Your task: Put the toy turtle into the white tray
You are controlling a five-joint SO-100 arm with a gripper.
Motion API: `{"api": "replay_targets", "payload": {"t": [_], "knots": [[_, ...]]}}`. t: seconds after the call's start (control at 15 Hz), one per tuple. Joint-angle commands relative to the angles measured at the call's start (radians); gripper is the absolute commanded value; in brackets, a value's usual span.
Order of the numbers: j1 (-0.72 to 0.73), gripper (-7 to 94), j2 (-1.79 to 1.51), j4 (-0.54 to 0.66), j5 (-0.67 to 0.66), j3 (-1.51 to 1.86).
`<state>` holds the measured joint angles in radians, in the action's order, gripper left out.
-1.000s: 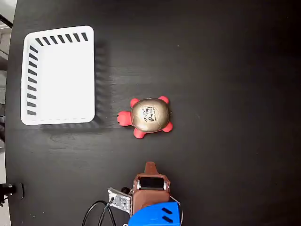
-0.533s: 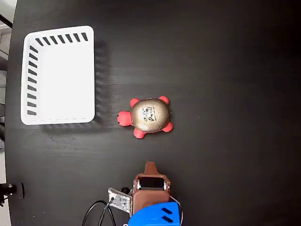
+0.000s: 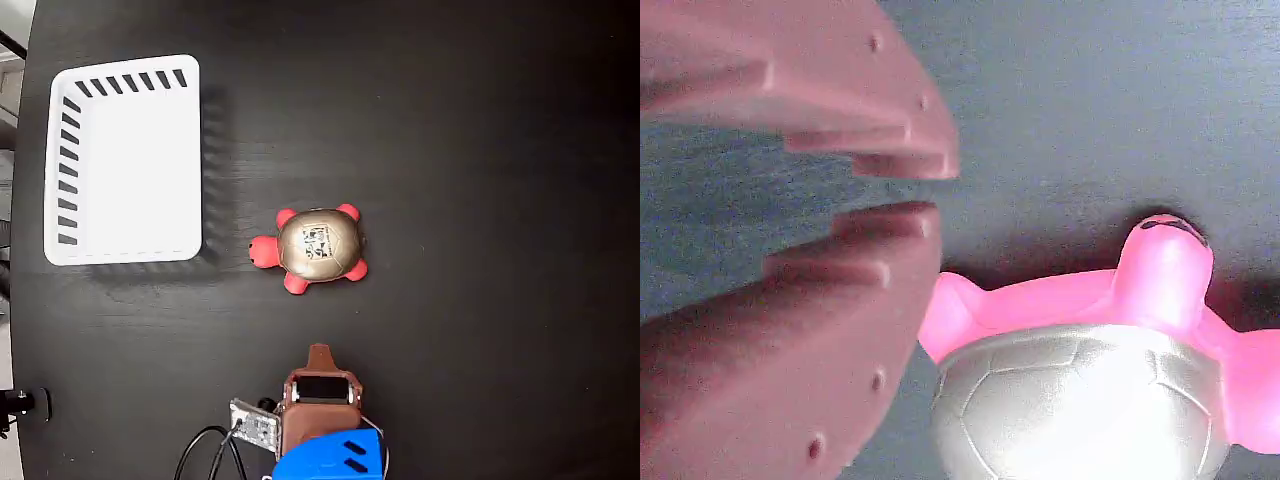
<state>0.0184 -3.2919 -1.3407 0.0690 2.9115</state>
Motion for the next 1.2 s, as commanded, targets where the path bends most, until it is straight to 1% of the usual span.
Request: {"api": "replay_targets", "payload": {"t": [0.0, 0.27, 0.4, 0.47, 0.6, 0.8, 1.0, 1.13], "knots": [[0.015, 0, -0.074, -0.011, 0.017, -0.012], [0.015, 0, -0.074, -0.011, 0.017, -0.012], [0.026, 1, -0.074, -0.011, 0.008, -0.012], [0.028, 5, -0.074, -0.011, 0.005, -0.012], [0.035, -1, -0.037, 0.017, 0.011, -0.015], [0.04, -1, 0.215, 0.135, -0.044, -0.089], [0.0, -1, 0.603, 0.17, -0.087, -0.345], [-0.037, -1, 0.811, 0.173, -0.114, -0.494]]}}
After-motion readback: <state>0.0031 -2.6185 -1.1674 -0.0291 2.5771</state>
